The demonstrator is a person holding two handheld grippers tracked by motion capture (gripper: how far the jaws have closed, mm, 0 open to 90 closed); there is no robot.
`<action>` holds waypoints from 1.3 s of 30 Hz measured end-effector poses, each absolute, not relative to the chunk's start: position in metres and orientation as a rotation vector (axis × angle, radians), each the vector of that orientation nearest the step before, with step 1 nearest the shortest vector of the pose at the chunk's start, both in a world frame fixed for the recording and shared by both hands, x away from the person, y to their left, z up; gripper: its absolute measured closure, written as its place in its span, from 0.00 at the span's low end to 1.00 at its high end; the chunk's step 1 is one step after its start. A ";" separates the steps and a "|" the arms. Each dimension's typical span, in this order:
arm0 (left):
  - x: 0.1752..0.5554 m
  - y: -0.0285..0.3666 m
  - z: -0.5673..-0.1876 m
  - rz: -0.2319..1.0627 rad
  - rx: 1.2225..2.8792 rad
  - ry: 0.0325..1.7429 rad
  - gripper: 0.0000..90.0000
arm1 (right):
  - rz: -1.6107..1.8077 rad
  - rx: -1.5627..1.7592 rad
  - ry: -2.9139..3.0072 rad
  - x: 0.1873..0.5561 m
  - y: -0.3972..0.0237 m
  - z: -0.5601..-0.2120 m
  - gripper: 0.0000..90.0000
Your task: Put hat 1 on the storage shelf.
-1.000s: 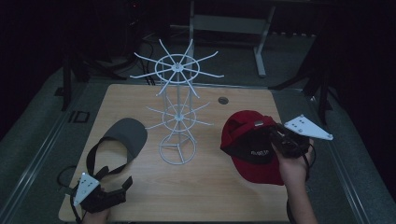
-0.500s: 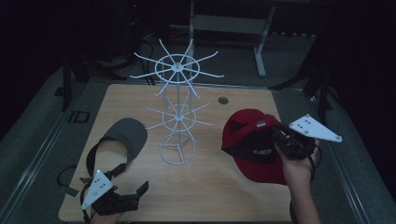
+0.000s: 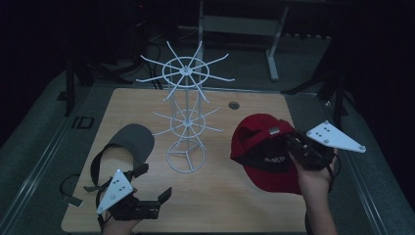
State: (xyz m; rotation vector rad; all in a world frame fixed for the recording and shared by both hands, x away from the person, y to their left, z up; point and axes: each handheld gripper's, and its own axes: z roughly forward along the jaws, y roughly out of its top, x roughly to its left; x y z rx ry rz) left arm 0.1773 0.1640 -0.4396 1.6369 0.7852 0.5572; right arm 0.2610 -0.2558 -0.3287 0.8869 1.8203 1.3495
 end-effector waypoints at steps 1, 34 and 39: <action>0.178 0.161 -0.437 0.559 1.641 0.781 0.03 | 1.353 0.886 1.818 0.260 -0.255 -0.328 0.95; 0.218 0.047 -0.387 0.502 1.695 0.500 0.06 | 1.460 0.738 1.827 0.223 -0.240 -0.307 0.96; 0.227 0.037 -0.384 0.522 1.700 0.502 0.09 | 1.477 0.723 1.831 0.219 -0.240 -0.305 0.95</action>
